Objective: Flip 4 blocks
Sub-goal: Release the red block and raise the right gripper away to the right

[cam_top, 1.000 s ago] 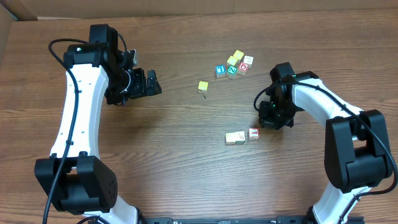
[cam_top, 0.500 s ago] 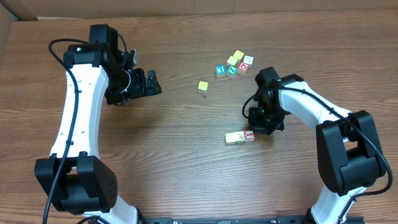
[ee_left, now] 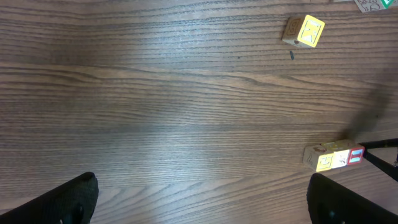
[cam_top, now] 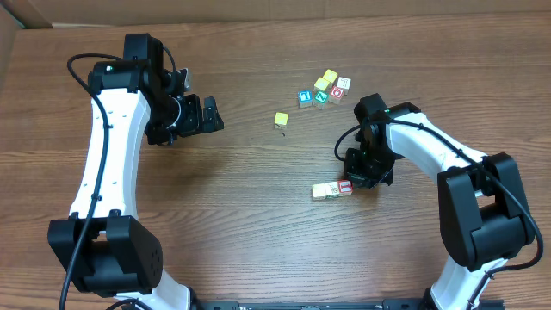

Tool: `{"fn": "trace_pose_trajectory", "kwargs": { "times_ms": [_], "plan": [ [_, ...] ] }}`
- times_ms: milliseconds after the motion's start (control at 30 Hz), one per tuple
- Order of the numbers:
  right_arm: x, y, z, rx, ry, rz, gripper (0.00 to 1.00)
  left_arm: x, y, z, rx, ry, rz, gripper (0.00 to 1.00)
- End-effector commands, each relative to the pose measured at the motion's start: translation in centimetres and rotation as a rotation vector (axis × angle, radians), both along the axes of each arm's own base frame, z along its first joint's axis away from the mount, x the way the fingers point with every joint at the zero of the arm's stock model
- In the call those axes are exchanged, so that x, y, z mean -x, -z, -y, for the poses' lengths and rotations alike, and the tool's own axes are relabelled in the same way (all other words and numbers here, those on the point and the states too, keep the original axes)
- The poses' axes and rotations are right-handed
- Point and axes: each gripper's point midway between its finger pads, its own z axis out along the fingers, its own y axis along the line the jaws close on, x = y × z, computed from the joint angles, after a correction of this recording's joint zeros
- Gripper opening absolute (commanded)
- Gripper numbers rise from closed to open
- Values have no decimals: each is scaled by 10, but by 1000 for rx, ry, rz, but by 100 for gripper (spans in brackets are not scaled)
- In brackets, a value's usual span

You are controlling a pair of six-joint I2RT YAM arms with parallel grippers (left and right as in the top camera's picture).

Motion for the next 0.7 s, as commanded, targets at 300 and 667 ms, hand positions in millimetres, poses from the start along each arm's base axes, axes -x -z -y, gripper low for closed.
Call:
{"fn": "trace_pose_trajectory", "kwargs": {
  "times_ms": [300,667],
  "plan": [
    [-2,-7,-2,-20,0,27,4,-4,-4,1,-5,-4,14,100],
    [5,-12,-15,-97,13,-17,4,-4,-4,1,-5,-4,14,100]
  ]
}}
